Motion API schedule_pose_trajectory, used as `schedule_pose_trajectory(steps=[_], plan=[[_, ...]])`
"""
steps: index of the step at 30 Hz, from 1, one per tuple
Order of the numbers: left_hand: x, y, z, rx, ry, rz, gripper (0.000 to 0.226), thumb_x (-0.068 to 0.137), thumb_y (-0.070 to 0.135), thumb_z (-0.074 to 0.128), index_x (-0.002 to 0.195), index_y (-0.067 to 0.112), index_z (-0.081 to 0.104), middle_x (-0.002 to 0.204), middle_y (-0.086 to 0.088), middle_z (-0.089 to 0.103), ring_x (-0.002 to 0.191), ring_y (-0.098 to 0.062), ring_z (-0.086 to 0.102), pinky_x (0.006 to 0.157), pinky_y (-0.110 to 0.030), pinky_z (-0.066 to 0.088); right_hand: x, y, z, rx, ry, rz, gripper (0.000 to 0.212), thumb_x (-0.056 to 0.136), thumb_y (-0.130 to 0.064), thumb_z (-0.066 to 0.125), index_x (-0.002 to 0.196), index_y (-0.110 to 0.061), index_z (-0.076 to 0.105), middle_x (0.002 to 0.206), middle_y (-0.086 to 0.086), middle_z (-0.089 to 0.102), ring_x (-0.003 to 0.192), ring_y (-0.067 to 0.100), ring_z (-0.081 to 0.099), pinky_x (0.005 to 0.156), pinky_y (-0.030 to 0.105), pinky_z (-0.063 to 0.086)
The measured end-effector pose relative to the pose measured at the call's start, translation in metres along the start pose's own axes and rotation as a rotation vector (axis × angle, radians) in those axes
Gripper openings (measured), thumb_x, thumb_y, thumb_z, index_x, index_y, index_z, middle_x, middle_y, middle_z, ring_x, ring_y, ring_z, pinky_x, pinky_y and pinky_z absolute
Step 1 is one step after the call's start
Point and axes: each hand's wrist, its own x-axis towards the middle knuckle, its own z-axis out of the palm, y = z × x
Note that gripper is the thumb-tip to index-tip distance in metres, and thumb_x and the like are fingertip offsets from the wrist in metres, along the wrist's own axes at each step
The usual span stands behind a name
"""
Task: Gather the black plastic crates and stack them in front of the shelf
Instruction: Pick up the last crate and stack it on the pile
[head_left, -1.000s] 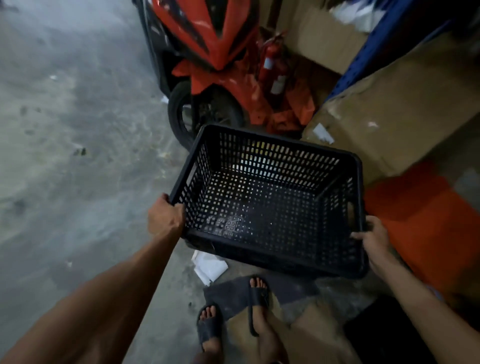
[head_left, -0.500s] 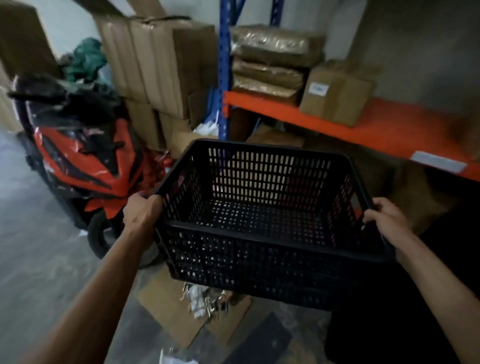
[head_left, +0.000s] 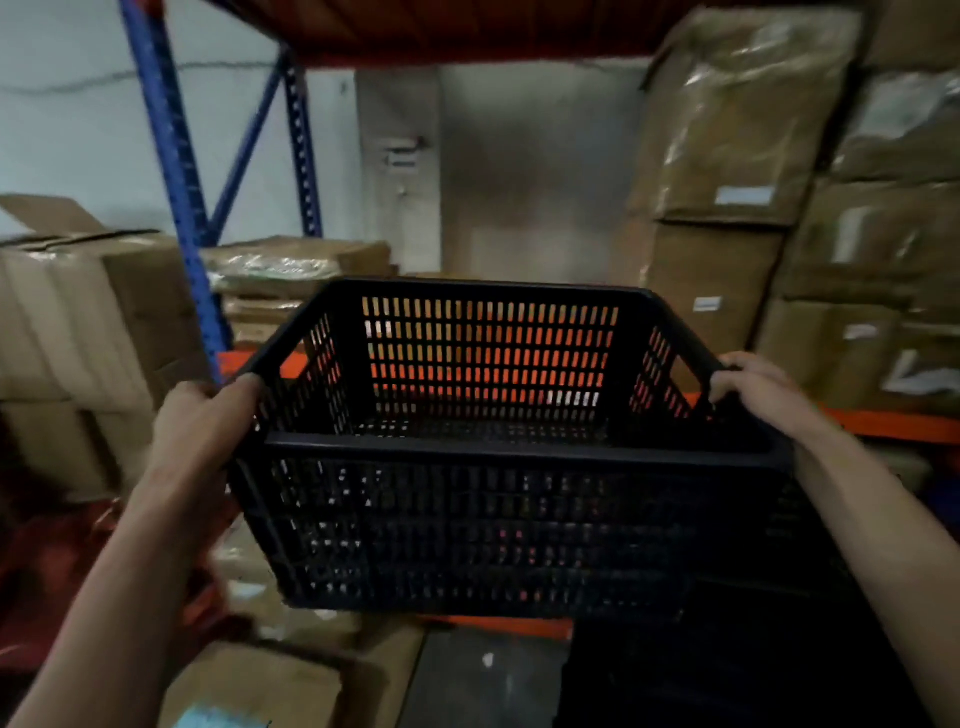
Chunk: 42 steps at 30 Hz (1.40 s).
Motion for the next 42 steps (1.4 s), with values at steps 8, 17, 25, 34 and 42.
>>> schedule_pose_trajectory(steps=[8, 17, 25, 34, 42], plan=[[-0.094, 0.087, 0.104, -0.09, -0.134, 0.092, 0.043, 0.069, 0.042, 0.059, 0.082, 0.002, 0.067, 0.083, -0.018, 0.067, 0.079, -0.035, 0.068, 0.069, -0.045, 0.055, 0.031, 0.046, -0.139, -0.012, 0.108, 0.037, 0.012, 0.072, -0.008, 0.061, 0.062, -0.007, 0.053, 0.07, 0.01, 0.05, 0.07, 0.026, 0.049, 0.06, 0.036, 0.033], [-0.157, 0.126, 0.209, -0.133, -0.242, 0.107, 0.034, 0.083, 0.034, 0.059, 0.09, 0.001, 0.059, 0.089, -0.016, 0.061, 0.078, -0.03, 0.058, 0.074, -0.039, 0.05, 0.029, 0.109, -0.233, -0.021, 0.152, 0.145, 0.007, 0.081, -0.001, 0.054, 0.075, -0.004, 0.052, 0.074, 0.006, 0.049, 0.066, 0.021, 0.048, 0.055, 0.03, 0.035], [-0.186, 0.138, 0.263, -0.129, -0.318, 0.087, 0.06, 0.068, 0.045, 0.06, 0.109, 0.002, 0.063, 0.095, -0.013, 0.069, 0.088, -0.034, 0.067, 0.072, -0.037, 0.055, 0.029, 0.145, -0.285, 0.021, 0.196, 0.218, 0.012, 0.078, -0.001, 0.055, 0.071, -0.01, 0.053, 0.077, 0.01, 0.051, 0.06, 0.022, 0.059, 0.057, 0.033, 0.039], [-0.22, 0.155, 0.317, -0.07, -0.302, 0.076, 0.05, 0.073, 0.043, 0.059, 0.096, -0.001, 0.062, 0.099, -0.02, 0.067, 0.092, -0.037, 0.064, 0.086, -0.045, 0.055, 0.058, 0.182, -0.319, 0.013, 0.236, 0.227, 0.014, 0.079, 0.004, 0.053, 0.082, -0.009, 0.057, 0.076, 0.01, 0.054, 0.057, 0.022, 0.059, 0.049, 0.028, 0.043], [-0.25, 0.165, 0.363, -0.008, -0.251, 0.066, 0.035, 0.087, 0.031, 0.058, 0.102, 0.0, 0.06, 0.096, -0.015, 0.055, 0.092, -0.03, 0.056, 0.079, -0.032, 0.044, 0.122, 0.23, -0.339, -0.083, 0.145, 0.204, 0.038, 0.073, 0.002, 0.055, 0.108, 0.016, 0.057, 0.109, 0.032, 0.056, 0.081, 0.036, 0.053, 0.053, 0.027, 0.04]])
